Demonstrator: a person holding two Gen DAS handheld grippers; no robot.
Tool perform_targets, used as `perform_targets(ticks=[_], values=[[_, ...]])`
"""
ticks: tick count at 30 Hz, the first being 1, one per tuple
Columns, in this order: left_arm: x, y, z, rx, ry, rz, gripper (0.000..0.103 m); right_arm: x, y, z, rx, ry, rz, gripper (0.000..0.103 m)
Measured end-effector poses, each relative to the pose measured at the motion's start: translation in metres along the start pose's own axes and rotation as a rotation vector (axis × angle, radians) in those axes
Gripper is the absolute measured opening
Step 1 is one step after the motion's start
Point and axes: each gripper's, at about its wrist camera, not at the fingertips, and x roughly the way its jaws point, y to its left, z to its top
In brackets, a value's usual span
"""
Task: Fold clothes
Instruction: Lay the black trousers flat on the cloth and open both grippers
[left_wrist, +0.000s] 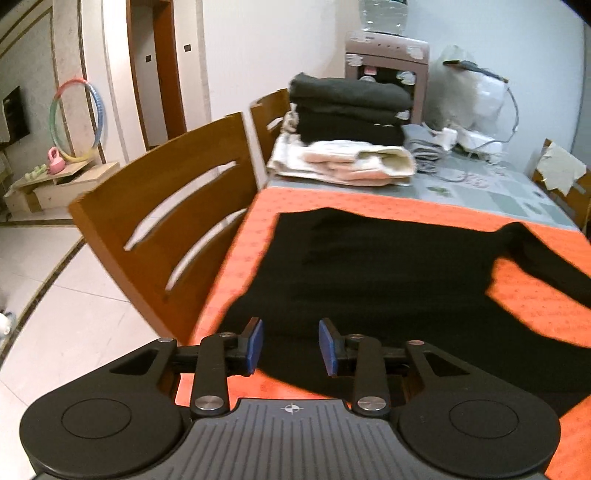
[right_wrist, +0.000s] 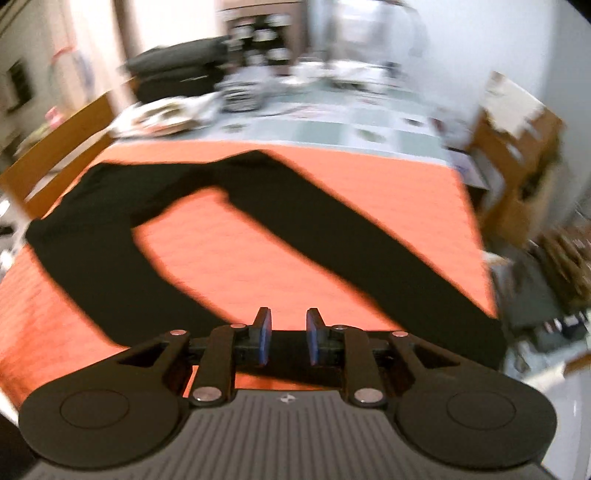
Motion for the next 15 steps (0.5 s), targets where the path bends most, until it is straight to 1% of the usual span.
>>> perform_targets(ticks=[3,5,8,11,15], values=[[-0.007,-0.04,-0.008,-0.016,0.003,0.02,0.038,0.0,-0.061,-0.009,0.072,-0.018,-0.054,0.03],[-0.011,-0.07,-0.014,-0.053,0.02,0.024,0.039,0.004,-0.102,-0.016,0.118,-0.005,-0.064,0.032],[-0.015,-0.114,-0.024,-0.069,0.025,0.032,0.04,0.015,-0.158,-0.029,0.171,0.005,-0.055,0.041],[-0.021,-0.153,-0.031,-0.087,0.042,0.039,0.04,0.031,-0.199,-0.038,0.248,0.028,-0.033,0.045],[-0.032,-0.193,-0.033,-0.075,0.057,0.016,0.041,0.053,-0.24,-0.054,0.378,0.052,0.002,0.052]])
